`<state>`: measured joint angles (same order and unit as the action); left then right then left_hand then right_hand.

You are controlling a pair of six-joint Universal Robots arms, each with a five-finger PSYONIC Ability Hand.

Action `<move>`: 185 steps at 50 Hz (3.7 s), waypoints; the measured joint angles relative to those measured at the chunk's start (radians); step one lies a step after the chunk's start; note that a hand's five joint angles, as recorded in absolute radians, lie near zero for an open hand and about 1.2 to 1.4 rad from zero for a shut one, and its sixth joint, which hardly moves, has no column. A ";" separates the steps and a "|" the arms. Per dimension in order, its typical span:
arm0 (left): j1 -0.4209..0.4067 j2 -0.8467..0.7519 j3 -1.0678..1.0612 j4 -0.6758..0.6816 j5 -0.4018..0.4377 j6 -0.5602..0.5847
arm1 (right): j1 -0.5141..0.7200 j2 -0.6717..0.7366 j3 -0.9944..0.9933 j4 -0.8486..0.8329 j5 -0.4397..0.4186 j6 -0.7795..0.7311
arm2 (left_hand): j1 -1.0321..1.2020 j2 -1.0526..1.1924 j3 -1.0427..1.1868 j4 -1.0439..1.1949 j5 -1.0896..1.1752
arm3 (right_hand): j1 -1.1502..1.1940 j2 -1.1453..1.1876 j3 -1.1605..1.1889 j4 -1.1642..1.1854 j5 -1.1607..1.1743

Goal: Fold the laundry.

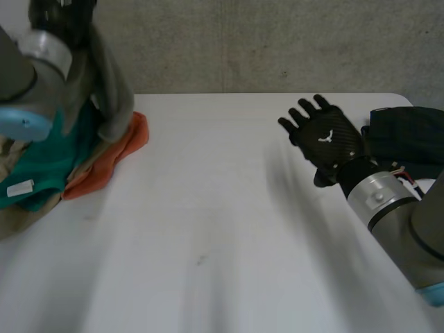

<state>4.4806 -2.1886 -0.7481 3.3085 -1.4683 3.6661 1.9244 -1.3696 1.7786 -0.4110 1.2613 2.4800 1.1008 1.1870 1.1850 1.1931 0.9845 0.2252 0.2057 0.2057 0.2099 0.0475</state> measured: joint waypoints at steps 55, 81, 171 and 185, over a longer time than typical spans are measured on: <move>-0.202 0.185 -0.446 -0.337 -0.108 -0.229 | 0.091 0.225 -0.351 0.716 0.103 0.592 | -0.900 -0.983 -0.975 -0.994 -0.939 | 0.000 0.001 0.000 0.000 0.000; -0.175 0.097 -0.535 -0.123 -0.106 -0.183 | 0.239 0.370 -0.668 0.584 0.271 0.685 | -0.900 -0.983 -0.975 -0.994 -0.939 | 0.887 0.962 0.966 0.977 0.947; 0.001 0.084 -0.461 -0.294 0.116 0.103 | 0.189 0.114 -0.110 0.629 0.138 0.379 | -0.884 -0.968 -0.961 -0.980 -0.936 | 0.316 0.339 0.343 0.336 0.333; 0.011 -0.215 -0.209 -0.384 0.234 0.321 | 0.272 0.323 -0.120 0.279 0.348 0.410 | -0.789 -0.877 -0.876 -0.877 -0.843 | 0.312 0.319 0.323 0.315 0.280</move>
<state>4.4917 -2.4040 -0.9568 2.9248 -1.2346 3.9873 2.1960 -1.0470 1.6588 -0.1318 1.6095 2.8898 0.3122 0.3101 0.3094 0.3165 0.1420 0.5375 0.5248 0.5288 0.5253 0.3277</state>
